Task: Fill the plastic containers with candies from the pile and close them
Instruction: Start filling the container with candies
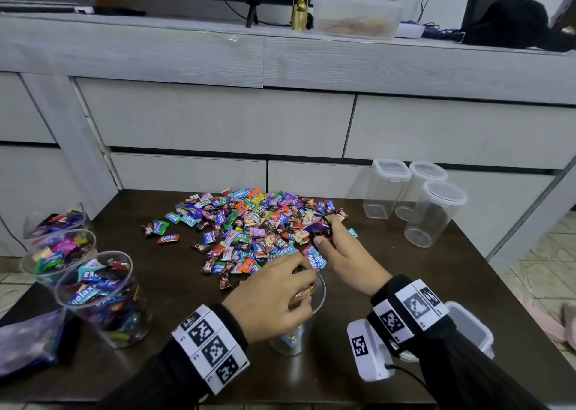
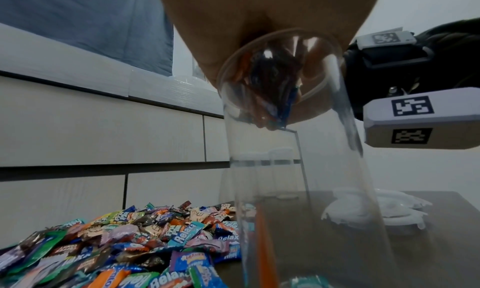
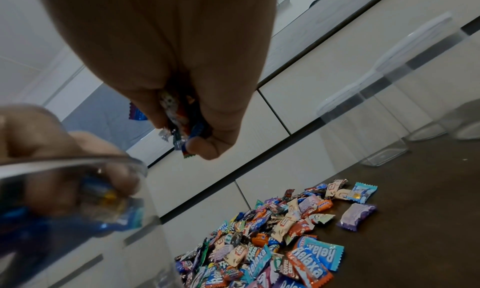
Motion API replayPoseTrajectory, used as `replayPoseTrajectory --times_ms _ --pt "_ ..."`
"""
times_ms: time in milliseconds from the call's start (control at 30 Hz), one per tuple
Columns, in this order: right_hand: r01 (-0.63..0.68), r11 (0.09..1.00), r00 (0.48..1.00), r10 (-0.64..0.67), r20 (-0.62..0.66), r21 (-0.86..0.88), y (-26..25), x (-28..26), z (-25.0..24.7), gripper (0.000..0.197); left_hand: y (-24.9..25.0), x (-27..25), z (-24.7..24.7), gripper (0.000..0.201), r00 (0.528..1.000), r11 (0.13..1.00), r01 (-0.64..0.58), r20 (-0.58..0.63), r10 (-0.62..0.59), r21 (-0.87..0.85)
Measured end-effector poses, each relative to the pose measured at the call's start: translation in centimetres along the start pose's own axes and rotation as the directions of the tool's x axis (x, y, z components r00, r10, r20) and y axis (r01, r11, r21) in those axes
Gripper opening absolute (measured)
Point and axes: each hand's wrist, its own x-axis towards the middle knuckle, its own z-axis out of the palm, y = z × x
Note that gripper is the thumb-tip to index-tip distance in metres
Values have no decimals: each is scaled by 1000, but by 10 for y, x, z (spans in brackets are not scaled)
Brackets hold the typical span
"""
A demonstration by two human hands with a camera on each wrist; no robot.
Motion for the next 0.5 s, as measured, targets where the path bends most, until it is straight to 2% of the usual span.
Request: replayPoseTrajectory --times_ms 200,400,500 --pt "86 995 996 -87 -9 -55 -2 -1 5 12 -2 1 2 17 1000 999 13 -11 -13 42" --pt "123 990 992 -125 -18 -67 1 -1 8 9 0 0 6 20 999 978 29 -42 -21 206" --pt "113 992 993 -114 -22 -62 2 -1 7 12 -1 -2 6 19 996 991 50 -83 -40 121"
